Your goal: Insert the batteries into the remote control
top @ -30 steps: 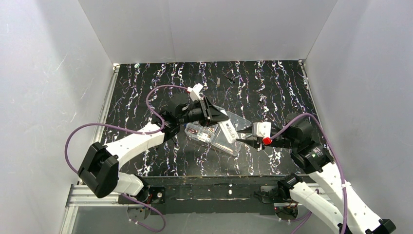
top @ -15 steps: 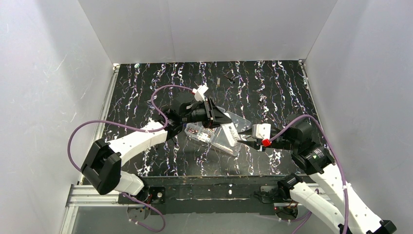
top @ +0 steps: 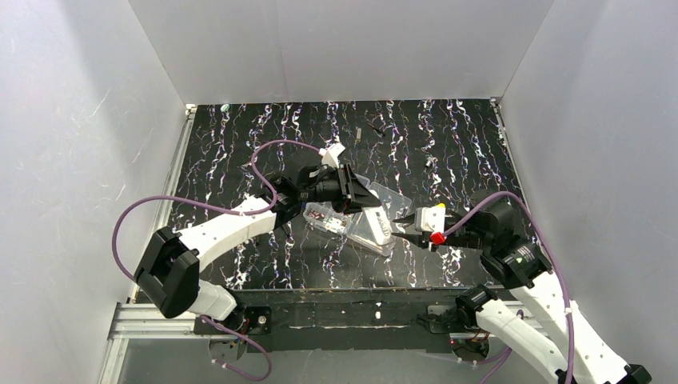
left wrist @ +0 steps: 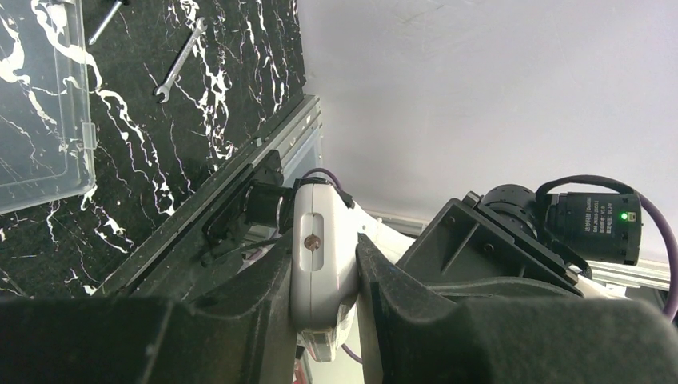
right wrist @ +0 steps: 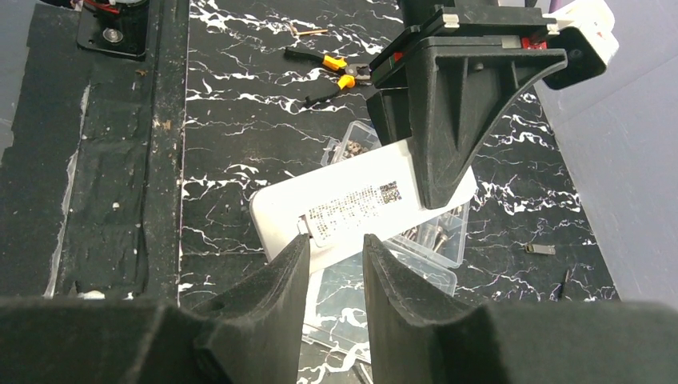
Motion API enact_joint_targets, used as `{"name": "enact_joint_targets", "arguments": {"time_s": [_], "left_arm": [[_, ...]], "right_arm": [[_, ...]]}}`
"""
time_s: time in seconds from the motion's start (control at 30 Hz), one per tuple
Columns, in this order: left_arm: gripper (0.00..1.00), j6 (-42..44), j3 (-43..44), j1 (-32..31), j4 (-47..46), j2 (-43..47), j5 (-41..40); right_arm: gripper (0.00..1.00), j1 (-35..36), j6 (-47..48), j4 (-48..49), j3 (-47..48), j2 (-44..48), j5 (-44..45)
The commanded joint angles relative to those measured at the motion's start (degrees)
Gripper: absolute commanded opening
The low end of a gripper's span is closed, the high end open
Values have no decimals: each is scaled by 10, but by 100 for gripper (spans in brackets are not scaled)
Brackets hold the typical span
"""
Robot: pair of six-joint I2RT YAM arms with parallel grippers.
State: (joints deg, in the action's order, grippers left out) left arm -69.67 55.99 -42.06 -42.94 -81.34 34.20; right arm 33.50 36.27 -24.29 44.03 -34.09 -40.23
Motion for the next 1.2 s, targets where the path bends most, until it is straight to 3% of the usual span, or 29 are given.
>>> {"name": "enact_joint_targets", "arguments": {"time_s": [0.0,0.83,1.17], "left_arm": [[0,-1,24,-6,-17,4,26],[0,-20,23,-11,-58,-12,13],[0,-35,22,-12,-81,-17,22]], "right_arm": [[38,3,12,-1,10,-13,-14],[37,6,25,-17,12,-30,-29],[36,8,31,5,-2,-28,4]]}}
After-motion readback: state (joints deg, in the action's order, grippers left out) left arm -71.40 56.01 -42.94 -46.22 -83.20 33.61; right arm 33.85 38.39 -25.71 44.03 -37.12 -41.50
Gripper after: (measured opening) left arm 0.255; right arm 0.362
